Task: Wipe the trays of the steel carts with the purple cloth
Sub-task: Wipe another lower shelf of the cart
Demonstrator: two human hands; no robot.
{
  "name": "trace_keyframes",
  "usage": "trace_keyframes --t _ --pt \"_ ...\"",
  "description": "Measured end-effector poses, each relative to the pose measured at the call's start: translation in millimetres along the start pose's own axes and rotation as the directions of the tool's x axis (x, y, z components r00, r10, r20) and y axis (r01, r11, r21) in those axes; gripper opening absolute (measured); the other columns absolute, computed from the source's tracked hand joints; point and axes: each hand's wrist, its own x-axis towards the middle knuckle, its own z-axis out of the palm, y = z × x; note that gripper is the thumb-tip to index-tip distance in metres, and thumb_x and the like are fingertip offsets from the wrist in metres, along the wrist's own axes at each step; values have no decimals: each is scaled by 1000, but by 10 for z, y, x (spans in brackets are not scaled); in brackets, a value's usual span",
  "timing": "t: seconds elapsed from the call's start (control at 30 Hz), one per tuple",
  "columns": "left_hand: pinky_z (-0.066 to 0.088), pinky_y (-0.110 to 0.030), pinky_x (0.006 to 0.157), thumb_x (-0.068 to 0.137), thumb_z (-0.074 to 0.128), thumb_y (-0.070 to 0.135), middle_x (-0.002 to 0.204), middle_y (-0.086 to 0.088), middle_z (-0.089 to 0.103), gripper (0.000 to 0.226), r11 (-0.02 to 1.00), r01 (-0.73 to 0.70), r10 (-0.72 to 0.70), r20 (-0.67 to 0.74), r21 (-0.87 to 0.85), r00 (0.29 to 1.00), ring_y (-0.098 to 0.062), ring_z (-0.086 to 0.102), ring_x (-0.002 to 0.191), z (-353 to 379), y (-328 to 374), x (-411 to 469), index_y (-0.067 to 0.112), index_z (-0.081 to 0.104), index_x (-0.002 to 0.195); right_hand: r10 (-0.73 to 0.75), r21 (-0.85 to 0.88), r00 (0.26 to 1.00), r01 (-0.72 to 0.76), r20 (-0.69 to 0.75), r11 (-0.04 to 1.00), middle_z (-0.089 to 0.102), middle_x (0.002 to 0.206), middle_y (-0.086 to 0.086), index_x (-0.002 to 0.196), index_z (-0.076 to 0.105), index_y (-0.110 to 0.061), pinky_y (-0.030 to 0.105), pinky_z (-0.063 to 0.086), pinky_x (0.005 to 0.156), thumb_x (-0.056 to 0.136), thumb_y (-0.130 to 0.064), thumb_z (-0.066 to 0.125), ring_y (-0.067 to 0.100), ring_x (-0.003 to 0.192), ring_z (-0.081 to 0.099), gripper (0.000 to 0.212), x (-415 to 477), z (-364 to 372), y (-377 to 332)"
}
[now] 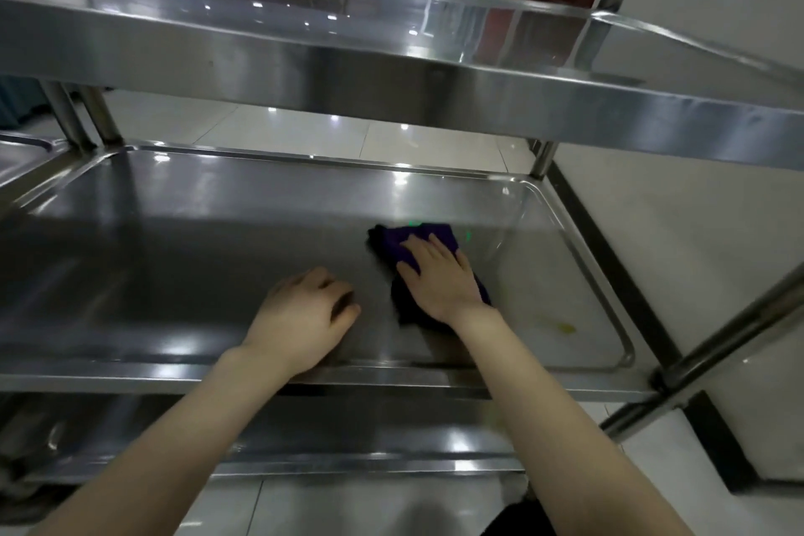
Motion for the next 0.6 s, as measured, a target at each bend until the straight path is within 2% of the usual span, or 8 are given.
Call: trace_keyframes --t 0.07,0.17,0.23,0.3,0.43,0.5,0.6 --pt "41 -31 89 96 44 43 119 -1 55 35 1000 4 -4 -31 0 1000 -25 54 106 15 60 67 24 60 122 -133 -3 991 133 -25 991 23 158 -18 149 31 -34 34 6 119 100 -51 29 4 147 8 52 -515 20 92" --pt "39 -31 98 98 45 36 135 0 52 36 995 -53 53 -5 -84 999 -23 48 121 101 211 165 23 56 130 -181 22 983 180 16 983 21 156 -26 146 32 -40 27 4 115 97 -56 26 -5 143 5 53 -971 -41 222" --pt "39 -33 98 98 47 33 135 -4 53 39 994 -52 53 2 -101 999 -26 50 120 151 297 203 18 55 133 -147 3 989 147 25 989 19 157 -24 148 30 -39 29 4 117 101 -51 31 -1 146 5 49 -814 -95 295" --pt "40 -34 95 96 50 34 130 -8 57 40 996 -46 46 -7 -70 999 -31 53 115 170 332 210 16 56 132 -42 -14 999 42 5 999 19 159 -18 150 28 -33 33 5 119 103 -45 33 5 148 7 49 -452 -146 395" --pt "39 -31 97 95 44 49 136 -3 50 50 999 -33 35 57 -29 998 -28 51 118 156 309 233 28 45 141 171 26 983 -170 -61 985 22 160 -5 150 29 -22 44 9 120 104 -39 32 15 149 10 49 218 -287 658" --pt "40 -31 97 94 40 56 136 -3 46 55 1000 -16 16 113 -4 993 -28 48 119 145 324 271 35 36 144 164 18 985 -163 -52 986 22 161 -4 151 29 -21 45 7 121 104 -39 32 15 149 9 50 267 -291 702" --pt "38 -35 96 91 37 63 127 -6 41 57 998 -30 19 185 56 982 -29 42 115 146 422 364 42 29 144 58 16 998 -58 -34 998 23 160 -10 151 30 -26 41 9 121 103 -42 34 11 149 11 50 -195 -285 752"
